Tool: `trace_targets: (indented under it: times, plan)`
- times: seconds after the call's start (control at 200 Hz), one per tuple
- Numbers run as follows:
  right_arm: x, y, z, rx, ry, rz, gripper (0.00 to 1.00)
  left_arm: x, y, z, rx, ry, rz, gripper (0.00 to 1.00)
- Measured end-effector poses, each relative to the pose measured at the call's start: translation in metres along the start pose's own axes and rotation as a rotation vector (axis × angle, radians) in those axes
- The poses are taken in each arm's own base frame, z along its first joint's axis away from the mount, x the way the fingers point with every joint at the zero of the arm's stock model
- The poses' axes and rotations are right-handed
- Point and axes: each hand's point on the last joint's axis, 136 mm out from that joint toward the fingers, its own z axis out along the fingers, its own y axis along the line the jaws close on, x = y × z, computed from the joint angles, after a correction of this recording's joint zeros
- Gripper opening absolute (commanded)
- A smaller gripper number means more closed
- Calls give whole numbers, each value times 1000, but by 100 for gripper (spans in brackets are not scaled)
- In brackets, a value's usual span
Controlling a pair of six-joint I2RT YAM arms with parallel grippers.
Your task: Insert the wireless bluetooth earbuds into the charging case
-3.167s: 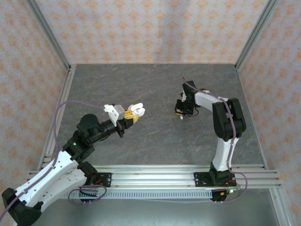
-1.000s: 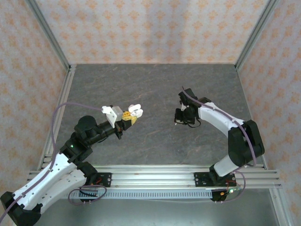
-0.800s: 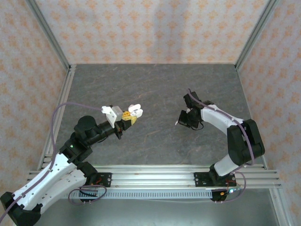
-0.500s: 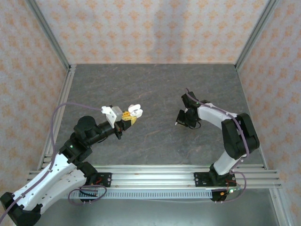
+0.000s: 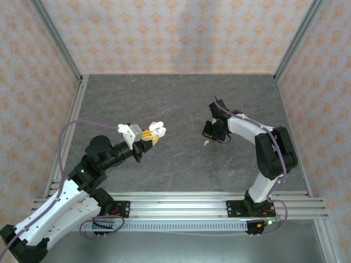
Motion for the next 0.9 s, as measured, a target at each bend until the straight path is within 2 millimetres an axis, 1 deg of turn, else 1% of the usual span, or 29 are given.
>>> trace_targets:
  times: [0.13, 0.23, 0.29, 0.405, 0.5, 0.565, 0.67, 0.901]
  plan:
    - [1, 3, 7, -8, 26, -4, 5, 1, 0, 1, 0, 4, -1, 0]
    - [1, 3, 6, -10, 30, -3, 7, 0, 0, 1, -1, 7, -2, 0]
    - [1, 3, 4, -13, 23, -1, 12, 0, 0, 1, -1, 6, -1, 0]
    - [2, 3, -5, -20, 2, 17, 26, 1, 1, 2, 0, 9, -2, 0]
    - [5, -1, -11, -26, -14, 29, 30, 2, 1, 3, -1, 15, -4, 0]
    - [8, -3, -12, -25, -14, 42, 31, 3, 1, 3, -1, 18, -5, 0]
    - [12, -8, -8, -20, -7, 58, 31, 3, 1, 3, -1, 17, -5, 0]
    - [16, -10, 2, -8, 10, 74, 22, 1, 1, 3, -1, 13, -3, 0]
